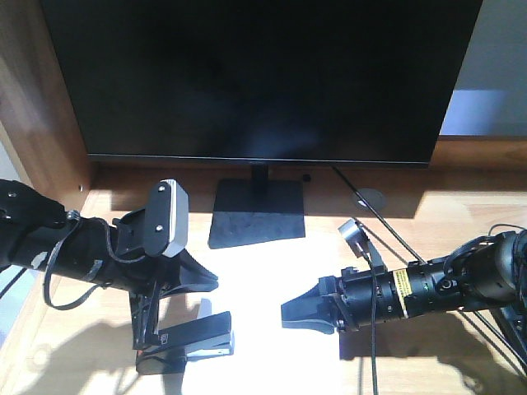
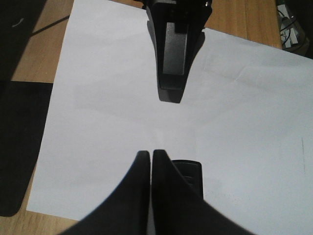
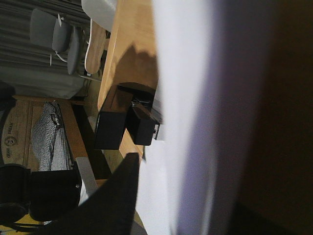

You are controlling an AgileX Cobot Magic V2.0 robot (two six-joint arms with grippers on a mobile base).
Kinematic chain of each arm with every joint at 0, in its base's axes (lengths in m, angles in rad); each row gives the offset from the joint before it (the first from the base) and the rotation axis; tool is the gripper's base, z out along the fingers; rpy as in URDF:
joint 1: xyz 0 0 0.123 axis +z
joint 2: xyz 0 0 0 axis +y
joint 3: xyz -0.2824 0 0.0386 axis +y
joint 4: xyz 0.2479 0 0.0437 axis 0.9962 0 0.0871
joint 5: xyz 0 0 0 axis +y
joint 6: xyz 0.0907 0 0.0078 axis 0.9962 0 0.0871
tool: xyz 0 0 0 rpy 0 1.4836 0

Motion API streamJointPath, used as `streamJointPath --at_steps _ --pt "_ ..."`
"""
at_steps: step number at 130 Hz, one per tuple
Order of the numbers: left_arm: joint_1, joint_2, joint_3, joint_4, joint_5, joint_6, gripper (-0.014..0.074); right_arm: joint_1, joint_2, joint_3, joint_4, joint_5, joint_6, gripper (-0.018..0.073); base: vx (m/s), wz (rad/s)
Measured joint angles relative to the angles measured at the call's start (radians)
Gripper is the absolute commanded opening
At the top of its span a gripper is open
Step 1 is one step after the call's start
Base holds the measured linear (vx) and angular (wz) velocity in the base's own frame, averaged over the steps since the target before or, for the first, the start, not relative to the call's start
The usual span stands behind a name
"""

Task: Grab stapler and paper to desk for stapling

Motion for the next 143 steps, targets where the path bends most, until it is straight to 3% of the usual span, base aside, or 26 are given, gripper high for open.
streamJointPath --at_steps 9,21,58,94,104,122,129,136,143 --pt "0.000 0.000 0.000 0.001 0.000 0.000 -0.0006 0.000 0.000 0.000 0.000 -0.008 0.000 0.0577 0.00 0.00" --pt "0.000 0.000 0.000 0.001 0.000 0.000 -0.0006 0.000 0.000 0.000 0.000 -0.008 0.000 0.0655 0.00 0.00" --pt "0.000 0.000 0.000 0.002 0.000 -0.004 -0.0006 0.000 -0.030 -0.033 -0.032 0.109 0.028 0.0601 0.00 0.00" --pt "0.000 0.000 0.000 0.002 -0.024 -0.063 -0.0006 0.000 -0.144 -0.049 -0.176 0.342 0.154 0.0590 0.00 0.00" --pt "0.000 0.000 0.000 0.013 -0.065 -0.106 -0.0006 0.000 -0.180 -0.046 -0.185 0.407 0.171 0.0587 0.00 0.00" --pt "0.000 0.000 0.000 0.093 -0.186 -0.253 -0.0006 0.000 -0.264 -0.044 -0.189 0.513 0.183 0.0540 0.00 0.00" --pt "0.000 0.000 0.000 0.166 -0.239 -0.358 -0.0006 0.000 -0.304 -0.044 -0.190 0.554 0.183 0.0505 0.00 0.00" --pt "0.000 0.000 0.000 0.208 -0.267 -0.414 -0.0006 0.000 -0.336 -0.044 -0.190 0.598 0.183 0.0459 0.00 0.00" --pt "0.000 0.000 0.002 0.301 -0.301 -0.530 -0.0006 0.000 -0.375 -0.044 -0.190 0.646 0.183 0.0395 0.00 0.00"
